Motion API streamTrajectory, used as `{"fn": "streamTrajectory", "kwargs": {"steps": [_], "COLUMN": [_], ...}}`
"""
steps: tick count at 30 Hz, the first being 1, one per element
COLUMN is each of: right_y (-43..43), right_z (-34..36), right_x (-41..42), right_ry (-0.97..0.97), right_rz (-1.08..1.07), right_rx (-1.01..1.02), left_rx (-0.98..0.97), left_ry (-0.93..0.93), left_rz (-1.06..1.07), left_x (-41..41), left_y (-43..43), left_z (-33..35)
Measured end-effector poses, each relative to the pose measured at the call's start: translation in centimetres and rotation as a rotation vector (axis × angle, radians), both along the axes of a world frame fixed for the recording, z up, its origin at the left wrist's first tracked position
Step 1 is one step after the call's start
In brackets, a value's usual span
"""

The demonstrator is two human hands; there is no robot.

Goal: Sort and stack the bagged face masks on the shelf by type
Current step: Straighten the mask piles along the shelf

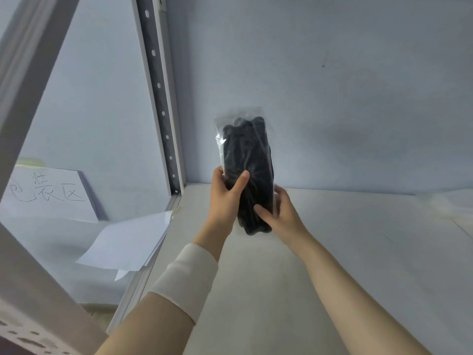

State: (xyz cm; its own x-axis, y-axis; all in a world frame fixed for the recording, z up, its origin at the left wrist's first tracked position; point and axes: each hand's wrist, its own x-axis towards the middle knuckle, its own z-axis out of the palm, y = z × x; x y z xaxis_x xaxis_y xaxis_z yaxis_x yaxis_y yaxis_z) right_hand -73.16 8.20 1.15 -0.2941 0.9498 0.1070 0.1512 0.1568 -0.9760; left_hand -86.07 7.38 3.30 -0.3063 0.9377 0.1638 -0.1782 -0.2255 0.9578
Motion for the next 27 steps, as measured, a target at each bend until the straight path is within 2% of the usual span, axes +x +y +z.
{"fn": "streamTrajectory", "kwargs": {"steps": [5, 10, 15, 18, 23, 27], "right_y": [1.1, 3.3, 5.9, 8.2, 11.5, 13.9], "right_z": [0.4, 2.3, 4.3, 4.7, 4.3, 4.5], "right_x": [5.0, 13.1, 21.8, 26.9, 33.9, 37.3], "right_ry": [-0.176, -0.374, -0.546, -0.63, -0.752, -0.793], "right_rz": [-0.061, 0.03, 0.121, 0.137, 0.141, 0.227], "right_rx": [-0.04, -0.089, -0.183, -0.223, -0.189, -0.213], "left_rx": [-0.141, -0.157, -0.269, -0.344, -0.439, -0.493], "left_ry": [-0.082, -0.217, -0.129, -0.163, -0.356, -0.435], "left_rz": [-0.122, -0.115, -0.121, -0.062, 0.12, 0.137], "left_x": [2.8, 6.0, 12.2, 16.8, 24.9, 28.0], "left_y": [1.5, 4.0, 7.0, 8.1, 8.4, 8.4], "left_z": [0.0, 1.1, 0.8, -0.5, -2.6, -3.5]}}
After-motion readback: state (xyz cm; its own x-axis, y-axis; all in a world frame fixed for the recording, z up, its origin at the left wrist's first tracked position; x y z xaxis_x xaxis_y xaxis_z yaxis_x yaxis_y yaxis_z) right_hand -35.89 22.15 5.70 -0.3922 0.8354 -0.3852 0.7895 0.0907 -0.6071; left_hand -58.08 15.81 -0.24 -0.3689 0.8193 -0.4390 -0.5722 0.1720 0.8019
